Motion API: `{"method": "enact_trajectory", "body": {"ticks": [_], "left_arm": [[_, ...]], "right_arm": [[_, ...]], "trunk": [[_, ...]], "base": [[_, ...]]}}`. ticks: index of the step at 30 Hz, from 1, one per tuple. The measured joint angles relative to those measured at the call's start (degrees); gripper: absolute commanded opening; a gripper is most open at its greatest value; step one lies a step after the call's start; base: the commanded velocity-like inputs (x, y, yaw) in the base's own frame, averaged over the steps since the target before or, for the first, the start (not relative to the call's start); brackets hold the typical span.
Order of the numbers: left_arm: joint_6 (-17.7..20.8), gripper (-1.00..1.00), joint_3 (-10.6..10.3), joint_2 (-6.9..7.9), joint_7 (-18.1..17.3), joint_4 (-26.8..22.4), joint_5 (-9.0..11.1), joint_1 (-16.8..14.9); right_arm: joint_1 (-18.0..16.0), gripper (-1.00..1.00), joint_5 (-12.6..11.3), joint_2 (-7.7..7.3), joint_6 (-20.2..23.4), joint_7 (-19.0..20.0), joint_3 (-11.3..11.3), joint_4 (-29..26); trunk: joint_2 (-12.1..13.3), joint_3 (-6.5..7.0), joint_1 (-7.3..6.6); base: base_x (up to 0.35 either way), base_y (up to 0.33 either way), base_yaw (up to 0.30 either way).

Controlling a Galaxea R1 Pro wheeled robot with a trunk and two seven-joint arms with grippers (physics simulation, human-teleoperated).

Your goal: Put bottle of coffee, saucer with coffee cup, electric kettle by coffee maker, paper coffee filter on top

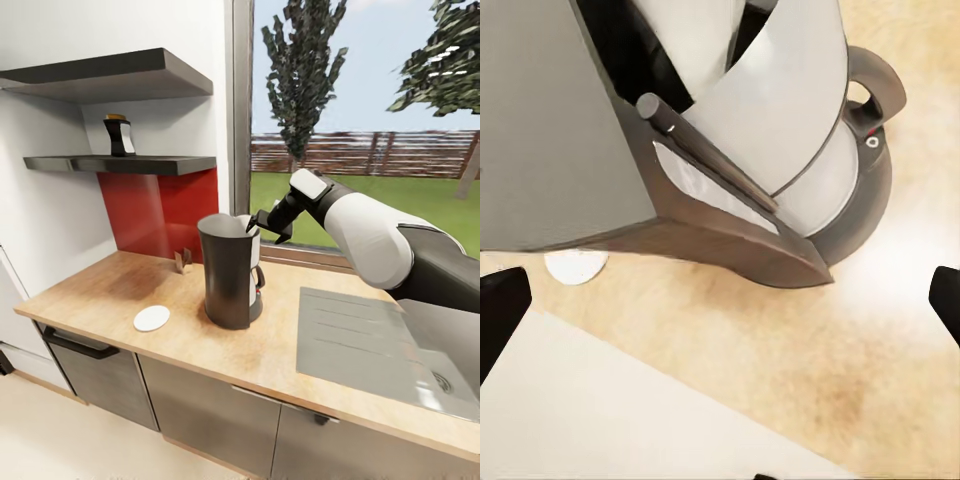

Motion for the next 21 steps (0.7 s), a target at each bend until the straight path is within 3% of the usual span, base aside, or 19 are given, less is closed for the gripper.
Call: {"method": "enact_trajectory", "body": {"ticks": [8, 21], "left_arm": [[-0.02, 1.0, 0.08, -0.03, 0.01, -0.03, 0.0, 0.0], [-0.02, 1.0, 0.06, -0.03, 0.02, 0.0, 0.01, -0.01]], "right_arm": [[0.0, 1.0, -0.03, -0.01, 0.02, 0.0, 0.01, 0.0], [0.0, 1.0, -0.06, 0.0, 0.0, 0.0, 0.03, 0.0]], "trunk": [[0.01, 0.0, -0.01], [0.0, 0.0, 0.01]], "base": [[-0.239, 0.113, 0.0], [-0.171, 0.022, 0.0]]}}
